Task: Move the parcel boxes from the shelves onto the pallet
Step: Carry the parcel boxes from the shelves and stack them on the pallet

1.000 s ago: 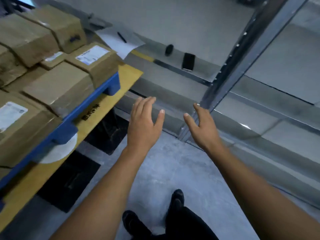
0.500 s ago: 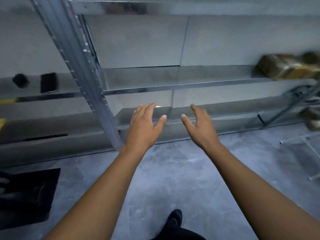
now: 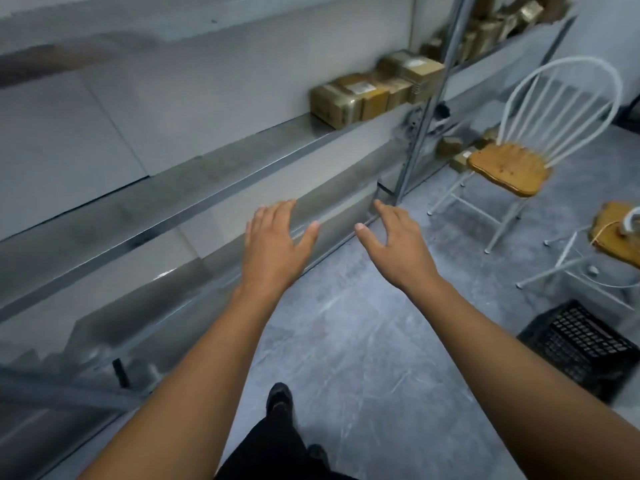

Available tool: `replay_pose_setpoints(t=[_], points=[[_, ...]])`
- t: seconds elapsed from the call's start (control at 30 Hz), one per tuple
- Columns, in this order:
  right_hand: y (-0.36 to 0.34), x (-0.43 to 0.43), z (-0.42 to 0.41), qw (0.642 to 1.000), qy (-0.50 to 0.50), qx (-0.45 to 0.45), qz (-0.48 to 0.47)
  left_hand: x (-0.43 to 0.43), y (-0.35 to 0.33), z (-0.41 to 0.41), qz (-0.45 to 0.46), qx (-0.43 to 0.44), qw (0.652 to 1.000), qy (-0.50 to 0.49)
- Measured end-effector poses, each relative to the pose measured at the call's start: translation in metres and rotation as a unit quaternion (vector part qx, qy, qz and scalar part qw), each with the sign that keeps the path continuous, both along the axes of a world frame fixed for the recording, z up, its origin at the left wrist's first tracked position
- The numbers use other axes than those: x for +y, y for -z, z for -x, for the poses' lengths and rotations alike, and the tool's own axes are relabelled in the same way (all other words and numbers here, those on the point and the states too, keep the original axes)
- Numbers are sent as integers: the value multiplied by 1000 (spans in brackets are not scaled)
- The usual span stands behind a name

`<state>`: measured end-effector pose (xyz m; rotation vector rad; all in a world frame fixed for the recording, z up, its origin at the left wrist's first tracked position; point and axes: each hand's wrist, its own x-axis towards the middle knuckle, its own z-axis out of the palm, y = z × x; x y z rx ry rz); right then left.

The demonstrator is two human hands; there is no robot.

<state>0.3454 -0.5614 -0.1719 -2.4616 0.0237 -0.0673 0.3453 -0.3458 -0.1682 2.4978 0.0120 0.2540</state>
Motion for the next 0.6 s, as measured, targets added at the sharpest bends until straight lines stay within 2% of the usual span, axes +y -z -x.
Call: replay_pose_setpoints(t=[0.37,0.47,0.6], points=[[52,-118,-139,996,71,50,25,-128,70,-188,100,73,989,76],[55,-141,-186,994,66,78,32,-149,75,-243,110,80,989,63],[49,-163,-251,995,61,72,29,-172,70,-305,112,71,989,71]])
